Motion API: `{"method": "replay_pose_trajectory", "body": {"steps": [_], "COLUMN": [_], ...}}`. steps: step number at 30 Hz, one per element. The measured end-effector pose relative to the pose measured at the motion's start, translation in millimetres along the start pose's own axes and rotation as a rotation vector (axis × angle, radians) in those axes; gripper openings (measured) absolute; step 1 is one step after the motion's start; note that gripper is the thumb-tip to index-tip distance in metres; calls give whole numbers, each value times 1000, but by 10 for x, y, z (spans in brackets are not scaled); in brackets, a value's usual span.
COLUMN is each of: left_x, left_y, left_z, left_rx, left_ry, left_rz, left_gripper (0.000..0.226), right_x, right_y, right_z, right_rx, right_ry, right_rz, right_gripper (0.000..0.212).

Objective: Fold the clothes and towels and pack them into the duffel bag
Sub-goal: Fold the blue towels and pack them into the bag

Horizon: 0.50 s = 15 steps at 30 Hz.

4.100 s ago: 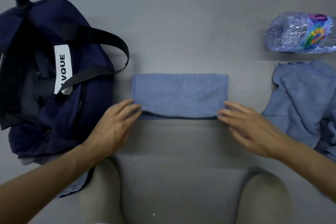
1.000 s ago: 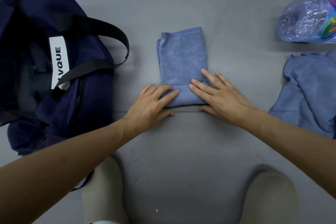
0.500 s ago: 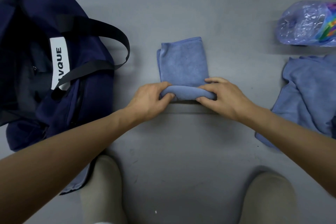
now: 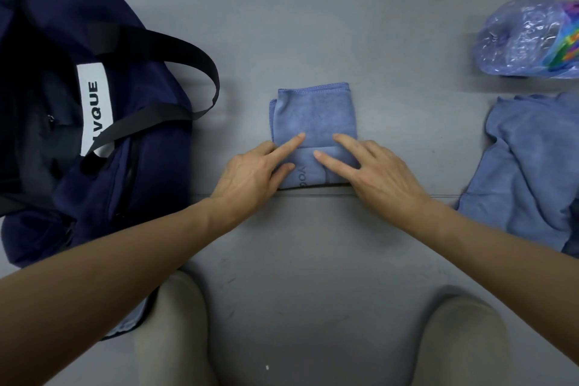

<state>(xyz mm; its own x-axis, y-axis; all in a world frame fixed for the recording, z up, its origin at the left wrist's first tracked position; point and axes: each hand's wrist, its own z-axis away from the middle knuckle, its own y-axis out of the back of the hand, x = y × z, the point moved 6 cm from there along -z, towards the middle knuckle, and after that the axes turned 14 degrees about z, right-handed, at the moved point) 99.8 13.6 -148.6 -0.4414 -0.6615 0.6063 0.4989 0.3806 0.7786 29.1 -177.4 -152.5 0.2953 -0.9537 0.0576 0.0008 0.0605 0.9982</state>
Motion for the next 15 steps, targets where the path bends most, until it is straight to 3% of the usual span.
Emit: {"method": "replay_pose_trajectory", "body": {"steps": [3,7,12,15], "left_x": [63,129,-30,-11], "left_y": [24,-35,-121,-61], "left_z": [-25,-51,34,7], "left_rx": [55,60,-135,-78], "left_ry": [-112,-320,-251,-235], "left_rz": [-101,-185,-188,-83], "left_gripper": [48,37,74,58], "right_x": [-13,-12,40,69], "right_y": [-70,-135,-56,-5], "right_z": [30,35,-52,-79], "right_rx": [-36,-185,-142,-69], "right_ry": [15,-1,2,51], "right_rz": [14,-12,-81,-130], "right_gripper": [58,85,71,59]}}
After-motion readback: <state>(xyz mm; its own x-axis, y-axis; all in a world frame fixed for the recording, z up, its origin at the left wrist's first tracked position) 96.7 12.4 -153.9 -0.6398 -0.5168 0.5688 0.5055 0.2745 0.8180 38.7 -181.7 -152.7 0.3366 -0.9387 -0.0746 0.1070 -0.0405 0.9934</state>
